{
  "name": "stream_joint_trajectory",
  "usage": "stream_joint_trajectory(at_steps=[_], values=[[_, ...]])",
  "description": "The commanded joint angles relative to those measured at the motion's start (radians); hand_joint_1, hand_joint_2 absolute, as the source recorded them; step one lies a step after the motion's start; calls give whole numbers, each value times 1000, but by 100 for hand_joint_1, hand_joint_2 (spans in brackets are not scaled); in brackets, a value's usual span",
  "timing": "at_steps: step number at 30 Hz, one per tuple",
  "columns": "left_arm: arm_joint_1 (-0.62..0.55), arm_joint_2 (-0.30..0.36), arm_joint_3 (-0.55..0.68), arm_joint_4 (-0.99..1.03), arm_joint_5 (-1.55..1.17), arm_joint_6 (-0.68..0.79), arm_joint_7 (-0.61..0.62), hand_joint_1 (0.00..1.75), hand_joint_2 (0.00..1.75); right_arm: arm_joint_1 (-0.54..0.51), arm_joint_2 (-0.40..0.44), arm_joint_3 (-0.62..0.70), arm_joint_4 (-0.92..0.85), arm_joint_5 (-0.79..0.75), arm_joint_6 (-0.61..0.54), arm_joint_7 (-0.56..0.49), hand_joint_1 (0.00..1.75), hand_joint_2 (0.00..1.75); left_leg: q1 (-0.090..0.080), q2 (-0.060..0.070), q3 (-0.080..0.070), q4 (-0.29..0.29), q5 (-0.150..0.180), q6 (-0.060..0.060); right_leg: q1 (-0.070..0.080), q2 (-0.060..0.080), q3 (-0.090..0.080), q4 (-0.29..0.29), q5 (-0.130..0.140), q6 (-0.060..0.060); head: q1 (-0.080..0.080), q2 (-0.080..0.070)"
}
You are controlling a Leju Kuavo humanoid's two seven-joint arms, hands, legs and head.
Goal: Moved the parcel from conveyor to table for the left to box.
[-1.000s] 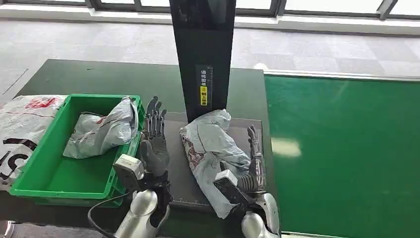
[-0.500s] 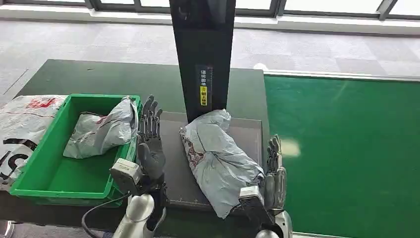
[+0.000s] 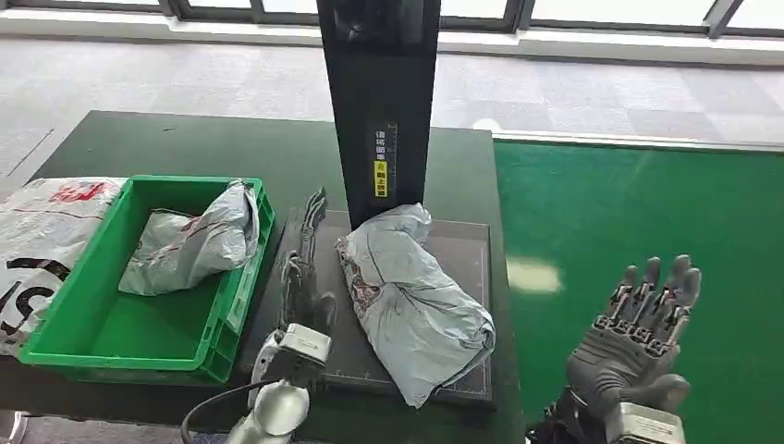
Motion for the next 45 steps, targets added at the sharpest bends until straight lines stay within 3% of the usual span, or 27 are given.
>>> stream_joint_trajectory(at_steps=[1, 2, 3, 4, 5, 7, 17, 18, 21, 29, 38, 39, 45], values=[[-41, 52, -141, 156, -202, 11, 79, 0, 175, -64, 15, -108, -157, -30, 2, -3, 0, 175, -1, 0, 0, -4, 2, 0, -1, 0, 0, -3, 2, 1, 0, 0], [-49, 53, -145, 170, -218, 8, 89, 0, 175, -67, 12, -107, -157, -34, 2, -3, 0, 175, -1, 0, 0, -2, 1, 0, -1, 0, -1, -1, 0, 1, 0, 0], [-58, 52, -147, 187, -244, 14, 107, 0, 0, -69, 11, -107, -159, -35, 2, -3, 0, 175, -1, 0, 0, -3, 1, -1, -1, -1, 0, -2, 1, 1, 0, 0], [-87, 50, -150, 242, -316, 22, 158, 0, 0, -75, 10, -98, -163, -32, 2, -3, 0, 175, -1, -1, 1, -4, 2, -1, -1, -2, 1, -3, 1, 1, 0, 0], [-97, 50, -149, 262, -338, 23, 179, 0, 175, -78, 11, -95, -160, -29, 2, -3, 0, 175, -1, -1, 1, -1, 1, -1, -1, -2, 1, -1, 0, 0, 0, 0], [-143, 63, -183, 356, -481, -6, 278, 0, 175, -94, 5, -80, -149, -35, 2, -3, 0, 175, -1, -2, 1, -3, 2, -1, -1, -3, 1, -2, 1, 1, 0, 0], [-143, 63, -183, 356, -481, -6, 278, 0, 175, -94, 5, -80, -149, -35, 2, -3, 0, 175, -1, 0, 1, -2, 1, -1, -1, 0, 2, -2, 1, 1, 0, 0], [-182, 54, -227, 468, -606, -88, 376, 0, 175, -98, 8, -72, -143, -27, 2, -3, 0, 175, -1, 0, 1, -3, 2, -1, -1, 0, 2, -3, 2, 1, 0, 0], [-246, 14, -244, 662, -700, -115, 416, 0, 175, -114, 17, -66, -144, -10, 2, -3, 0, 175, -1, -2, 2, -2, 1, 0, -1, -3, 3, -2, 1, 1, 0, 0], [-262, 7, -246, 702, -717, -110, 421, 0, 175, -119, 19, -65, -138, -8, 2, -3, 0, 175, -1, 0, 1, -3, 2, 0, -1, 0, 1, -2, 2, 2, 0, 0], [-279, 3, -292, 906, -797, -164, 425, 0, 175, -147, 9, -61, -93, -13, 2, -3, 0, 175, -1, 1, 4, -3, 2, 1, -1, 1, 5, -3, 2, 2, 0, 0], [-278, 1, -272, 902, -777, -138, 411, 175, 175, -139, 12, -61, -100, -9, 2, -3, 0, 175, -1, 1, 5, -5, 3, 0, -1, 1, 5, -4, 3, 2, 0, 0], [-281, 3, -264, 898, -771, -130, 406, 175, 175, -131, 14, -60, -106, -7, 2, -3, 0, 175, -1, -1, 6, -3, 3, 1, -1, -2, 7, -2, 2, 3, 0, 0]])
